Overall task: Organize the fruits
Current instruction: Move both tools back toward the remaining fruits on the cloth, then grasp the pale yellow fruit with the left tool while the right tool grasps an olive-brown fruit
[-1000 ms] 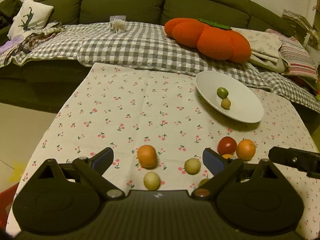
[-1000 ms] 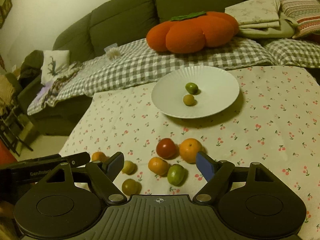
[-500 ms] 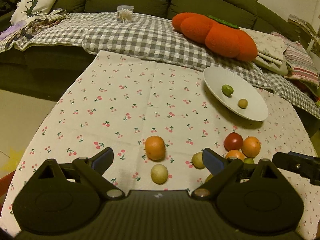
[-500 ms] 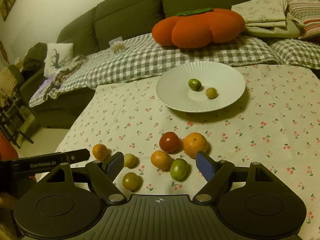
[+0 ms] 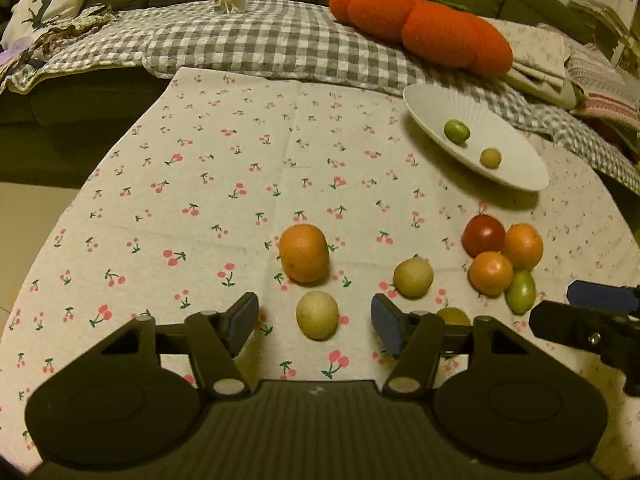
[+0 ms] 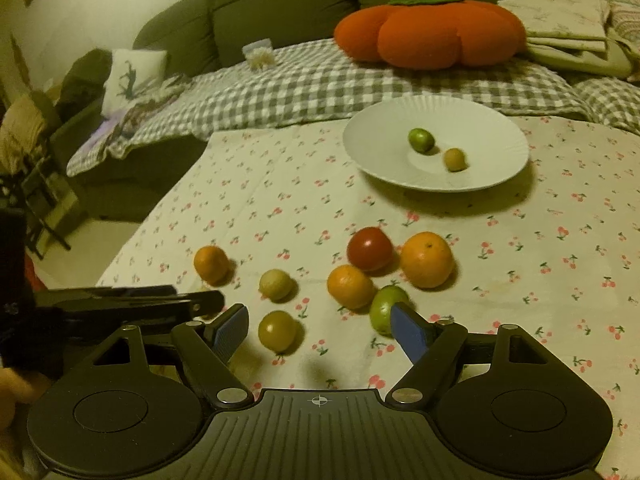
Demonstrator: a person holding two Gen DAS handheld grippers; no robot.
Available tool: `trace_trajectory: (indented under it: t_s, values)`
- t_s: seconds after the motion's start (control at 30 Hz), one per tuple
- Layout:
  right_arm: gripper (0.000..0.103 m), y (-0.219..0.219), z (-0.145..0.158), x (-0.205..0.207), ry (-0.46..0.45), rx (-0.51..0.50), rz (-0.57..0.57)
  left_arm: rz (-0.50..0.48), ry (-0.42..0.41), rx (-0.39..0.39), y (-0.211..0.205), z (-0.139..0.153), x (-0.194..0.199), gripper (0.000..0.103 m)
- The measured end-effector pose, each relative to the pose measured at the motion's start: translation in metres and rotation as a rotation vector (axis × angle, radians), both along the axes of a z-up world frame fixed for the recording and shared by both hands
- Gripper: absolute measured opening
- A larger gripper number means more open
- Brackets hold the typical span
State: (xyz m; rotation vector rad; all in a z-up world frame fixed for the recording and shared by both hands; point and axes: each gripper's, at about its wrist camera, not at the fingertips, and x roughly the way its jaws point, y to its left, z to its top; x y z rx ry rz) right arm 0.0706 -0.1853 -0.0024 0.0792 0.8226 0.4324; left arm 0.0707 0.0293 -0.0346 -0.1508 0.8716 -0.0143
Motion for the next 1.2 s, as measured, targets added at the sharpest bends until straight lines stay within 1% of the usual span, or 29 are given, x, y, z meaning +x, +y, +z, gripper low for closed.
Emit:
trace_trajectory:
  t_s: [0.07, 0.13, 0.2, 0.33, 0.37, 0.57, 0.83, 0.9, 0.97, 1.07, 1.13, 1.2]
  values:
    - [0.077, 0.005, -0.003, -0.002, -0.004, -0.012, 0.017, -0.009, 0.007, 0.004, -0.001, -0.005, 0.002, 0.05]
    - [0.075, 0.01, -0.007, -0.002, -0.005, -0.028, 0.034, -0.012, 0.012, -0.001, -0.002, -0.01, 0.004, 0.044]
    - [0.074, 0.014, -0.011, -0.003, -0.004, -0.038, 0.045, -0.017, -0.004, 0.013, -0.003, -0.01, 0.005, 0.042]
    - [0.069, 0.024, -0.018, -0.005, -0.012, -0.062, 0.079, -0.018, -0.016, 0.029, -0.003, -0.011, 0.006, 0.024]
    - [0.068, 0.026, -0.019, -0.006, -0.017, -0.069, 0.086, -0.019, -0.016, 0.035, -0.003, -0.011, 0.006, 0.022]
    - [0.061, 0.04, -0.028, -0.006, -0.033, -0.102, 0.123, -0.012, -0.006, 0.042, -0.003, -0.01, 0.005, 0.022]
    - [0.06, 0.051, -0.036, -0.004, -0.053, -0.136, 0.133, 0.009, 0.002, 0.025, 0.004, -0.003, 0.001, 0.022]
    - [0.051, 0.053, -0.038, -0.002, -0.052, -0.142, 0.133, 0.009, 0.001, 0.021, 0.005, -0.001, 0.0, 0.022]
    - [0.051, 0.056, -0.04, 0.0, -0.054, -0.147, 0.129, 0.007, -0.001, 0.019, 0.004, 0.001, -0.001, 0.022]
    - [0.046, 0.058, -0.04, 0.001, -0.064, -0.148, 0.126, 0.008, -0.004, 0.014, 0.005, 0.004, -0.003, 0.022]
    - [0.039, 0.059, -0.041, 0.003, -0.063, -0.145, 0.126, 0.009, -0.008, 0.015, 0.005, 0.005, -0.004, 0.022]
    - [0.028, 0.059, -0.043, 0.004, -0.059, -0.146, 0.126, 0.008, -0.012, 0.018, 0.004, 0.007, -0.004, 0.022]
